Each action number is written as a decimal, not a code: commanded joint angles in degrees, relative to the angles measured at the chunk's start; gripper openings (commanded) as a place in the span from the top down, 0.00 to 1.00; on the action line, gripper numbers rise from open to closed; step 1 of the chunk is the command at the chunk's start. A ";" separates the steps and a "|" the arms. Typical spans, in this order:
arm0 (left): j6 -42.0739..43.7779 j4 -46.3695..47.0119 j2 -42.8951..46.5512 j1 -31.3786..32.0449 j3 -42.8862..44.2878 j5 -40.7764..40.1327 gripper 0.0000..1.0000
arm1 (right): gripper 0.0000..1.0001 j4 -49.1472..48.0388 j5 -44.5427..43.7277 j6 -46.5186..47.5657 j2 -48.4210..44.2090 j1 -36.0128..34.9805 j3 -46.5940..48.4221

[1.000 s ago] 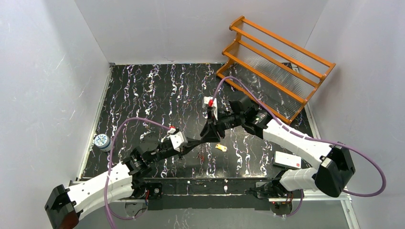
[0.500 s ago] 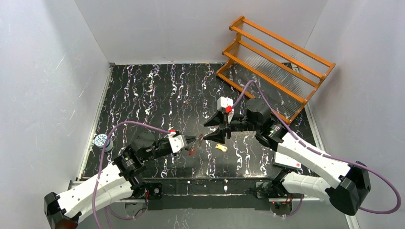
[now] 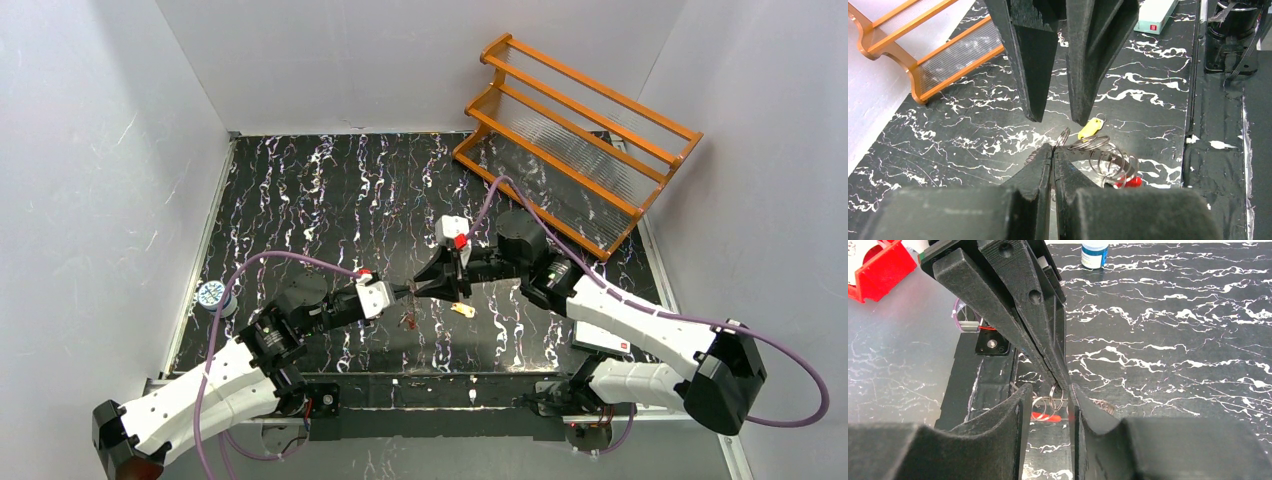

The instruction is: Put the keys on the keyring

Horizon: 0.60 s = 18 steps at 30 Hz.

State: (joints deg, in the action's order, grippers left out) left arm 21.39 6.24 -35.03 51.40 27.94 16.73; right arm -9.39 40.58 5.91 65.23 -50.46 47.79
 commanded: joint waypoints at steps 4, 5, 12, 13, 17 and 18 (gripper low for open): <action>-1.49 1.99 0.09 0.19 2.43 -0.82 1.00 | 0.61 1.76 -4.86 3.07 1.47 -2.20 3.04; -1.60 2.08 0.13 0.24 2.44 -0.82 1.00 | 0.62 2.25 -5.55 3.32 1.76 -2.53 3.28; -2.58 2.44 0.49 0.20 2.16 -0.85 1.00 | 0.83 3.82 -9.86 3.68 2.71 -3.75 4.41; -2.70 2.46 0.64 0.20 2.12 -0.84 1.00 | 0.86 3.88 -10.36 3.59 2.60 -3.77 4.49; -3.01 2.33 1.21 0.21 1.94 -1.03 1.00 | 0.98 3.53 -10.60 5.14 1.62 -3.86 3.76; -3.02 2.25 1.60 0.23 1.86 -1.20 1.00 | 0.99 3.05 -10.38 6.02 1.01 -3.84 3.08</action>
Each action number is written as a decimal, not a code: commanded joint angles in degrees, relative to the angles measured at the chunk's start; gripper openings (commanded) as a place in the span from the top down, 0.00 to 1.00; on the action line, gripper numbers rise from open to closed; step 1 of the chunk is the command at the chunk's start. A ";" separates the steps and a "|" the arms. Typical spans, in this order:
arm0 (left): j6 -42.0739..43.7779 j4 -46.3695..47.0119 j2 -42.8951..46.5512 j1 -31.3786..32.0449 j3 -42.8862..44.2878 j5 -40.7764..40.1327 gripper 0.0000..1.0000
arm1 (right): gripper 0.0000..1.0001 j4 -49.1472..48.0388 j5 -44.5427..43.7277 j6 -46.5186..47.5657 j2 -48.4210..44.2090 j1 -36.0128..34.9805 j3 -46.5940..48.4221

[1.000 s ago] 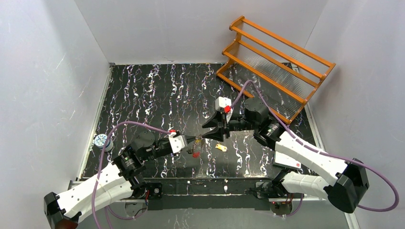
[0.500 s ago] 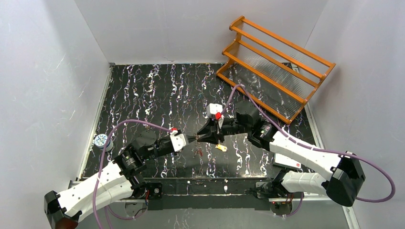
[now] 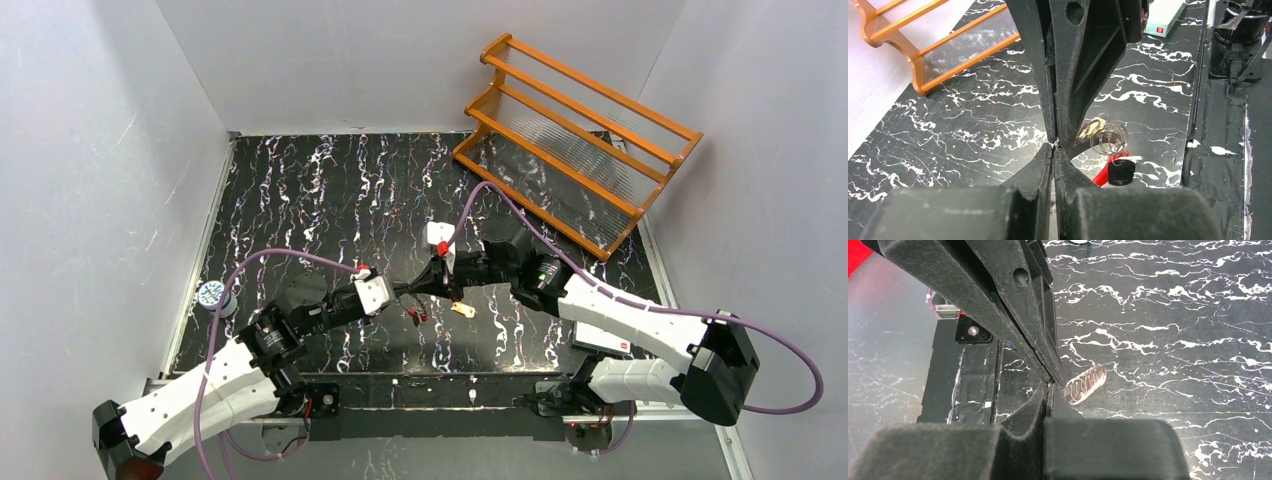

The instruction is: Put the keys on the keyring

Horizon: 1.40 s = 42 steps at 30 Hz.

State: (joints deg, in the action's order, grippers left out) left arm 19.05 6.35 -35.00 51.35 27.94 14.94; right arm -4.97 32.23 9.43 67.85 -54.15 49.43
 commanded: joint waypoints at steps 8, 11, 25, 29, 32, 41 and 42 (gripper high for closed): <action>-2.06 1.47 6.17 0.23 0.35 -1.41 0.68 | 0.99 -13.34 0.21 5.98 -8.87 -0.10 -7.72; -2.87 2.58 7.81 0.24 -0.71 -1.02 0.67 | 0.99 -16.39 2.59 7.33 -10.34 -0.13 -9.69; -3.76 8.99 8.56 0.24 -3.42 7.34 0.68 | 0.99 -29.87 9.53 2.48 -12.39 -0.16 -13.49; -3.97 9.70 8.15 0.24 -3.55 8.30 0.68 | 0.99 -33.71 10.10 0.45 -12.36 -0.14 -14.54; -4.88 11.99 7.89 0.24 -4.04 9.30 0.69 | 0.99 -35.39 10.36 -0.71 -12.21 -0.12 -14.92; -7.70 18.97 5.79 0.24 -5.82 11.14 0.86 | 0.99 -37.08 10.20 -1.87 -12.00 -0.16 -15.57; -7.80 19.36 5.48 0.24 -5.74 11.22 0.86 | 0.99 -37.04 10.22 -1.87 -12.02 -0.10 -15.64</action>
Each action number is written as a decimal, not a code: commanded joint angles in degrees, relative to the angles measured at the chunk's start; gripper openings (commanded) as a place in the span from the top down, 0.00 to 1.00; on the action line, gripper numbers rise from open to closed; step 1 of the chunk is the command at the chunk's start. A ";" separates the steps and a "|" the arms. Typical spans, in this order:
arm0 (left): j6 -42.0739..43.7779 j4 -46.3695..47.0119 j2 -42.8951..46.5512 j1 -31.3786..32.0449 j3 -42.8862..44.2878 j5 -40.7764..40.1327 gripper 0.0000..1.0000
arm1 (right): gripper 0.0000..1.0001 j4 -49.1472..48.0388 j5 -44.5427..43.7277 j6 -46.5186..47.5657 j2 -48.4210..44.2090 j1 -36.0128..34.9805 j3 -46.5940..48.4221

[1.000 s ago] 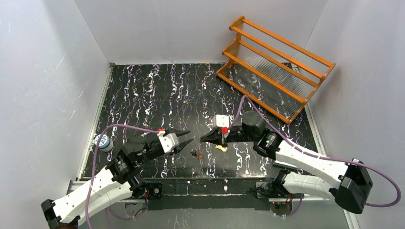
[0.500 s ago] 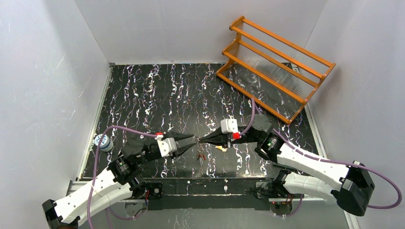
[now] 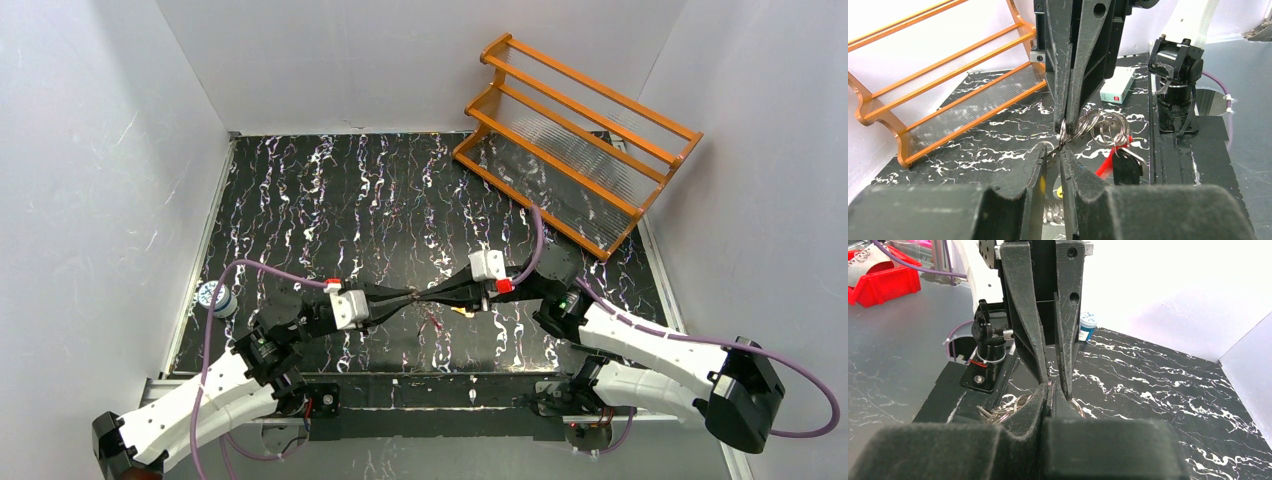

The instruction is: Put the keys on the keyring

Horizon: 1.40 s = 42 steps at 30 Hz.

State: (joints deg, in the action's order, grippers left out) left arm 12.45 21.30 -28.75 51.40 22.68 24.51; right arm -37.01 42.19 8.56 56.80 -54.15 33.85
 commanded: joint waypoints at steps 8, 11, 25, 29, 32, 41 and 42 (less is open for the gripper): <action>-1.63 6.10 -0.92 0.23 -0.27 2.12 0.96 | 0.99 -5.42 -1.53 -1.28 -1.49 -0.13 -1.27; -1.87 6.30 -0.49 0.24 -0.24 2.06 0.92 | 0.99 -5.57 -2.57 -1.35 -1.73 -0.13 -1.65; -2.37 5.91 -0.29 0.23 -0.44 0.70 0.90 | 0.99 -6.64 -2.89 -2.06 -2.00 -0.16 -2.19; -2.23 4.84 -0.77 0.24 -0.44 -0.16 0.79 | 0.99 -6.67 -2.68 -2.05 -2.17 -0.11 -2.17; -2.25 4.64 -1.20 0.21 -0.31 -0.40 0.79 | 0.99 -6.67 -2.47 -2.14 -2.21 -0.12 -2.20; -2.55 3.79 -2.39 0.18 0.88 -1.35 1.00 | 0.99 -4.99 -2.61 -1.51 -2.20 -0.12 -2.16; -2.72 3.07 -2.20 0.20 1.21 -1.90 1.00 | 0.99 -4.36 -3.18 -1.22 -2.54 -0.15 -2.18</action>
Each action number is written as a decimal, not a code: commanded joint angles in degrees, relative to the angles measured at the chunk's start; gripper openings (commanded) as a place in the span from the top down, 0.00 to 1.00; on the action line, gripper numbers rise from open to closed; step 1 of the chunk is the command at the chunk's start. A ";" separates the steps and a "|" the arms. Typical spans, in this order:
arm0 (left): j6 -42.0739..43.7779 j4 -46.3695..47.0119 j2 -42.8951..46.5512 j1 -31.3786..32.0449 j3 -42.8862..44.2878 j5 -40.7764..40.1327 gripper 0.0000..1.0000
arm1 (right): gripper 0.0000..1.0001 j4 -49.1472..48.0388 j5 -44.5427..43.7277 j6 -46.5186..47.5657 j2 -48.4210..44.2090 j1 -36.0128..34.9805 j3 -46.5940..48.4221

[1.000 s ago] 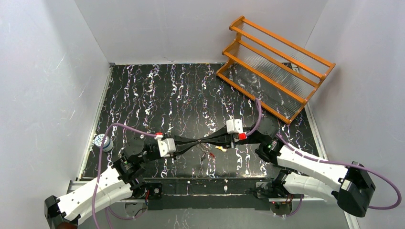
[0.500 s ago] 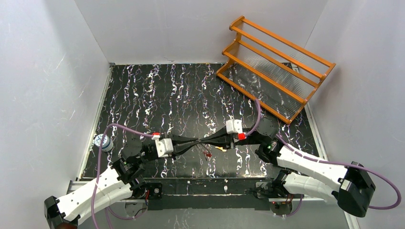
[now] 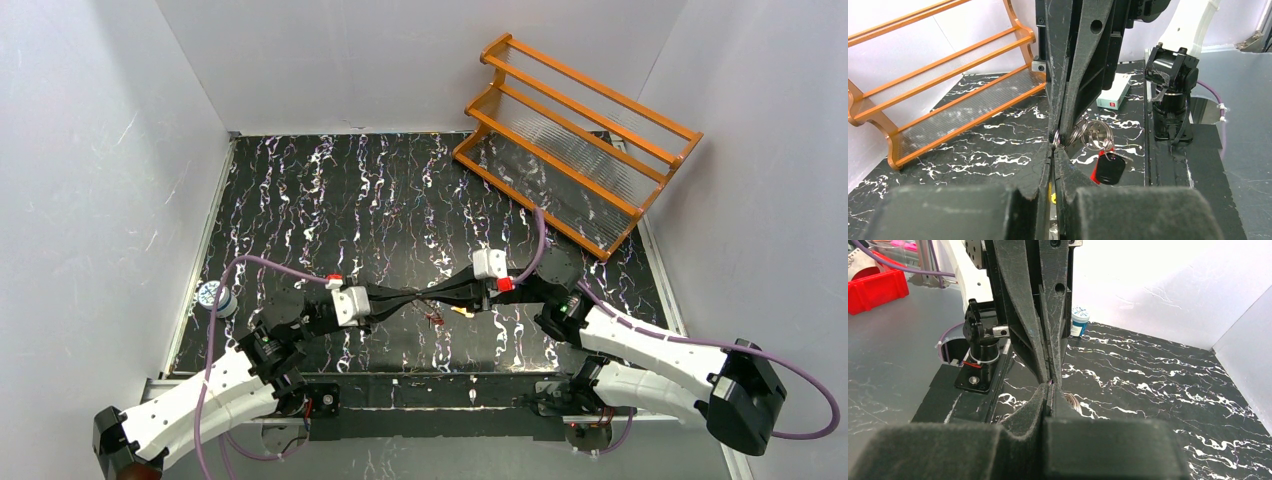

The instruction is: Put the keys on the keyring

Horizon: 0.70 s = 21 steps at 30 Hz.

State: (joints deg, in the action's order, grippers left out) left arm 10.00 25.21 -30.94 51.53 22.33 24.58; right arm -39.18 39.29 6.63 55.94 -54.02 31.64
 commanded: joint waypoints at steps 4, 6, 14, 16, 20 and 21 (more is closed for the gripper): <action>0.26 -9.52 0.90 0.09 5.72 -5.50 1.00 | 0.59 1.61 -4.03 2.84 -3.56 -0.25 0.22; 0.52 -15.47 0.89 0.06 8.51 -7.04 1.00 | 0.35 3.85 -5.87 3.83 -4.55 -0.22 0.50; 1.60 -37.94 -5.08 0.06 21.23 -10.22 1.00 | 0.31 7.63 -7.86 2.43 -2.32 -0.21 4.73; 2.14 -42.38 -7.60 0.04 24.66 -10.84 1.00 | 0.36 7.62 -6.75 1.77 -0.80 -0.20 6.18; 3.40 -49.97 -12.61 0.09 31.66 -12.56 1.00 | 0.40 6.49 -5.03 0.41 1.22 -0.21 8.23; 3.58 -51.54 -13.64 0.08 32.96 -13.21 1.00 | 0.40 5.96 -4.75 0.12 1.33 -0.21 8.52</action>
State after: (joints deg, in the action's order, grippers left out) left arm 11.88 -15.73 -41.63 51.59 49.58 14.09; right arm -30.72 33.15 8.47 56.80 -54.08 36.42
